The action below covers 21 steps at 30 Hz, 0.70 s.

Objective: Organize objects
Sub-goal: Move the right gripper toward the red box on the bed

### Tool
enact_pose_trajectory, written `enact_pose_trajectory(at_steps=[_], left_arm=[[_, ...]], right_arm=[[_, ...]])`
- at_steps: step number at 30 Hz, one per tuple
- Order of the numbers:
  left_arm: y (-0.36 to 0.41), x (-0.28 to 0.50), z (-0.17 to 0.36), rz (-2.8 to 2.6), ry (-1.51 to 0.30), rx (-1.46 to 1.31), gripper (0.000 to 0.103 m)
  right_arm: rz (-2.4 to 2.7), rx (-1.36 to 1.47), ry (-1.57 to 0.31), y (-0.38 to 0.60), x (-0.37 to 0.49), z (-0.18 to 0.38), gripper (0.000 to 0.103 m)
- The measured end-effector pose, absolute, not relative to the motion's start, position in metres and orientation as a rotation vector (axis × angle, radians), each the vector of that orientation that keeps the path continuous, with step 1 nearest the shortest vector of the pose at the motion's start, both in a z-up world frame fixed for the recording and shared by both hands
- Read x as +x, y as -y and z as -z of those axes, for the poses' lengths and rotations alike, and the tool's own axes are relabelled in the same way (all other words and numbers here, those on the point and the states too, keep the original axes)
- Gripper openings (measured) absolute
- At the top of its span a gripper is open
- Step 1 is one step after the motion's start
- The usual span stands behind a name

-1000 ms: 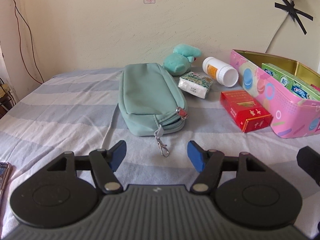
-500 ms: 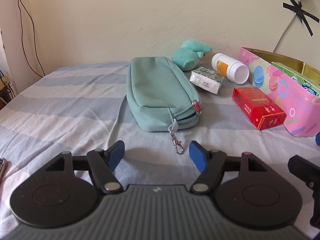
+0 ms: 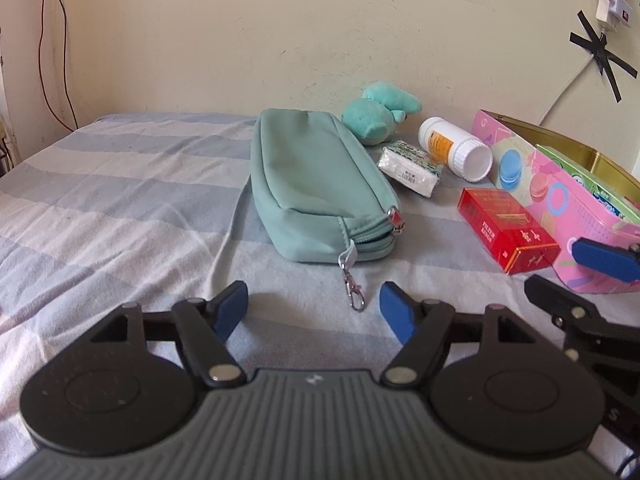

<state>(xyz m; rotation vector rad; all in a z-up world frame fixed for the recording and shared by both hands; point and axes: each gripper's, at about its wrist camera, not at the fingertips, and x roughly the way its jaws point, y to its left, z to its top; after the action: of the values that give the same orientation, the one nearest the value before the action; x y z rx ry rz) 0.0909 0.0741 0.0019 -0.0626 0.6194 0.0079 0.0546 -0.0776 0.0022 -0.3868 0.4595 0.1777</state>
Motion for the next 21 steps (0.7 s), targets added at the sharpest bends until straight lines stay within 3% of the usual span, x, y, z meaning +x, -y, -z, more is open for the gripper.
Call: enact_pose_trajectory(at_steps=[8, 11, 13, 15, 21], left_arm=[[-0.077, 0.091, -0.002, 0.011, -0.615, -0.088, 0.079], [-0.080, 0.091, -0.002, 0.016, -0.614, -0.105, 0.079], [-0.081, 0.091, -0.002, 0.018, -0.613, -0.113, 0.079], [-0.083, 0.092, -0.002, 0.020, -0.613, -0.121, 0.079], [-0.084, 0.092, -0.002, 0.022, -0.612, -0.133, 0.079]], right_arm=[[-0.172, -0.665, -0.469, 0.044, 0.096, 0.002, 0.044], [-0.215, -0.711, -0.568, 0.036, 0.127, -0.003, 0.055], [-0.230, -0.718, -0.668, 0.033, 0.152, -0.008, 0.074], [-0.223, -0.698, -0.784, 0.032, 0.179, -0.011, 0.085], [-0.237, -0.642, -0.991, 0.036, 0.223, -0.012, 0.093]])
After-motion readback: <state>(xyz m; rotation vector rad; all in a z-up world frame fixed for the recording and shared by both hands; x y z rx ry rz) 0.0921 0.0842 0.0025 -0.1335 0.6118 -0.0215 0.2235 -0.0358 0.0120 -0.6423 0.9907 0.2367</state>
